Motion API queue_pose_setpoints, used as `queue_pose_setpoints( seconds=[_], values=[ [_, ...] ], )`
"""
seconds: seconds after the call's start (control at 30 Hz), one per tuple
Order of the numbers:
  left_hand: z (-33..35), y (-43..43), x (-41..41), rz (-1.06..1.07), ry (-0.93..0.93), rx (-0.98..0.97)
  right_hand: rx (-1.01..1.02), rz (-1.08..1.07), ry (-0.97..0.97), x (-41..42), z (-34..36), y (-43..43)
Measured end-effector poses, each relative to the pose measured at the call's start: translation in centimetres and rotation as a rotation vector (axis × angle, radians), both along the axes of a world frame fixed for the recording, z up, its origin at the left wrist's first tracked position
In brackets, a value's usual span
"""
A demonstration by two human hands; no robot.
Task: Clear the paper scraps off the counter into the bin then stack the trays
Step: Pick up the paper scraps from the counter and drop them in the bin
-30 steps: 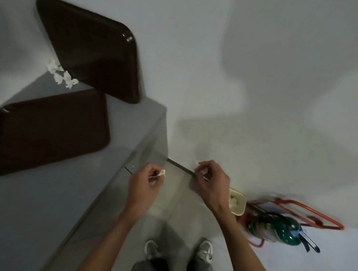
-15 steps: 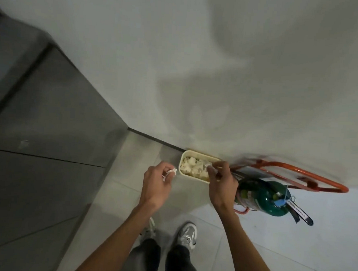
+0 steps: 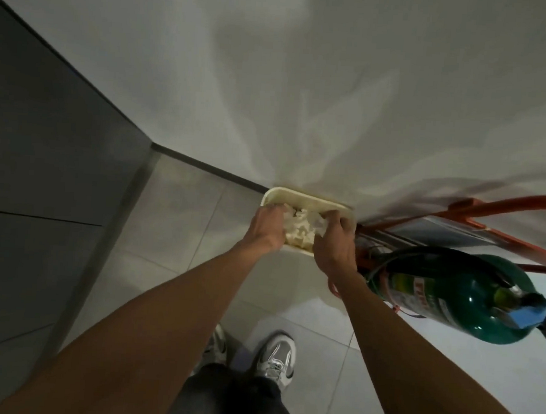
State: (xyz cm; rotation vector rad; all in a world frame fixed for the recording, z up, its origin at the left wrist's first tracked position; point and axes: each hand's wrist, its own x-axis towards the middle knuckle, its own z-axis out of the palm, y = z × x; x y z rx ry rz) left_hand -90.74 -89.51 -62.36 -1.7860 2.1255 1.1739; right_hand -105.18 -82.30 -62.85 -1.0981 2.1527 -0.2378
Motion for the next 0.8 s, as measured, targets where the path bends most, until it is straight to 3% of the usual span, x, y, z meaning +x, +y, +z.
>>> queue_pose_setpoints(
  seconds=[0.2,0.4,0.67,0.8],
  values=[
    [4.5,-0.6,2.2,-0.164,-0.033,-0.119,-0.008,0.037,-0.004,1.6,4.3,-0.7],
    [20.3,-1.6,9.5,-0.198,-0.004,-0.314,-0.225,0.151,-0.049,6.0,20.3,-0.5],
    [45.6,-0.4,21.2,0.055,0.089,-0.540,-0.510,0.391,-0.042,13.0,46.6,-0.7],
    [56.2,2.3,26.6,0.247,0.111,-0.636,-0.623,0.502,-0.073,16.8,56.6,-1.9]
  ],
)
